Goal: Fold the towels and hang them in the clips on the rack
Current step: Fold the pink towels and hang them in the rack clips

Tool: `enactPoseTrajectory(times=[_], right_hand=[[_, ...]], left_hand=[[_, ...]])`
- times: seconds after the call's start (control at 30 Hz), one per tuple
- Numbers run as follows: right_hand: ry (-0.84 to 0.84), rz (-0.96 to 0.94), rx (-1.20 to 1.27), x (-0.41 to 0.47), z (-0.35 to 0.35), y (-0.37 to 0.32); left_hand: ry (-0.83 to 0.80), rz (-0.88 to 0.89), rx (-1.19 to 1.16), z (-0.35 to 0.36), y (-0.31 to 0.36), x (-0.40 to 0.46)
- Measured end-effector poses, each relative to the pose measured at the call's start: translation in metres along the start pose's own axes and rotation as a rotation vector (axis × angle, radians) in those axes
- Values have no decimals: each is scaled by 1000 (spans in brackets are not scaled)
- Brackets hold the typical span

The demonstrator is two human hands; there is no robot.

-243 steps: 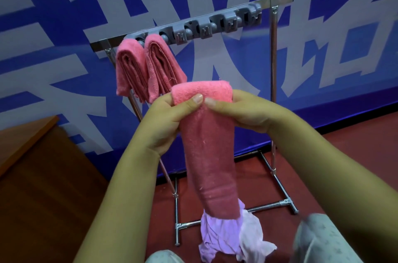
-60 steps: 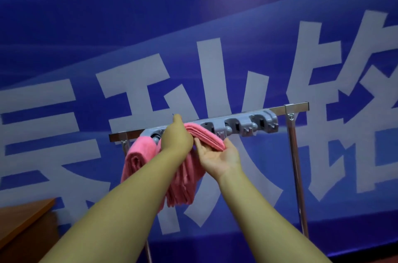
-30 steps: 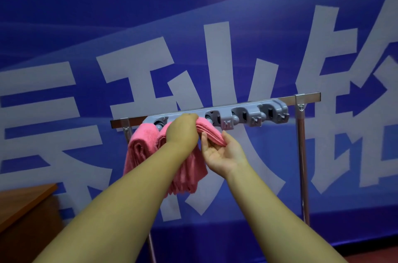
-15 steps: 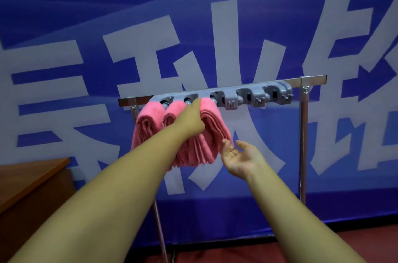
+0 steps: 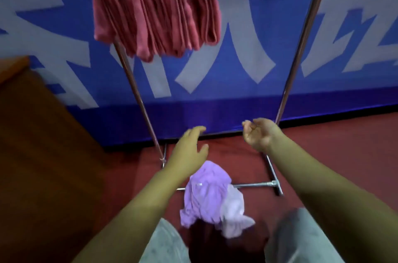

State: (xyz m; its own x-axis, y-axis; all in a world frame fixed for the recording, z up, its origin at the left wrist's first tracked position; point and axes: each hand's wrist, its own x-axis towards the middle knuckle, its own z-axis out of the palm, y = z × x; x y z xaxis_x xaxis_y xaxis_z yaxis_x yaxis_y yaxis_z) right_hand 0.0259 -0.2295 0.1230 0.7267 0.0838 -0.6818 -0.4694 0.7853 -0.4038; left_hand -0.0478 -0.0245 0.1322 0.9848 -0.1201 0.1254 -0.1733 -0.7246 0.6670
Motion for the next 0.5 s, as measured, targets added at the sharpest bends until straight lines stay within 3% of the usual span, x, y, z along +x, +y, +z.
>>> enactPoseTrajectory(times=[0.13, 0.2, 0.3, 0.43, 0.5], right_hand=[[173, 128, -246, 56, -87, 67], [212, 171, -480, 74, -122, 97], [464, 192, -913, 105, -172, 139], [367, 287, -1517, 141, -199, 187], [289, 336, -1656, 154, -195, 206]], left_hand=[[-308, -266, -14, 51, -62, -22], [-367, -363, -7, 69, -88, -26], [-393, -430, 5, 87, -120, -25], [-434, -453, 41, 94, -143, -10], [-450, -437, 46, 94, -146, 2]])
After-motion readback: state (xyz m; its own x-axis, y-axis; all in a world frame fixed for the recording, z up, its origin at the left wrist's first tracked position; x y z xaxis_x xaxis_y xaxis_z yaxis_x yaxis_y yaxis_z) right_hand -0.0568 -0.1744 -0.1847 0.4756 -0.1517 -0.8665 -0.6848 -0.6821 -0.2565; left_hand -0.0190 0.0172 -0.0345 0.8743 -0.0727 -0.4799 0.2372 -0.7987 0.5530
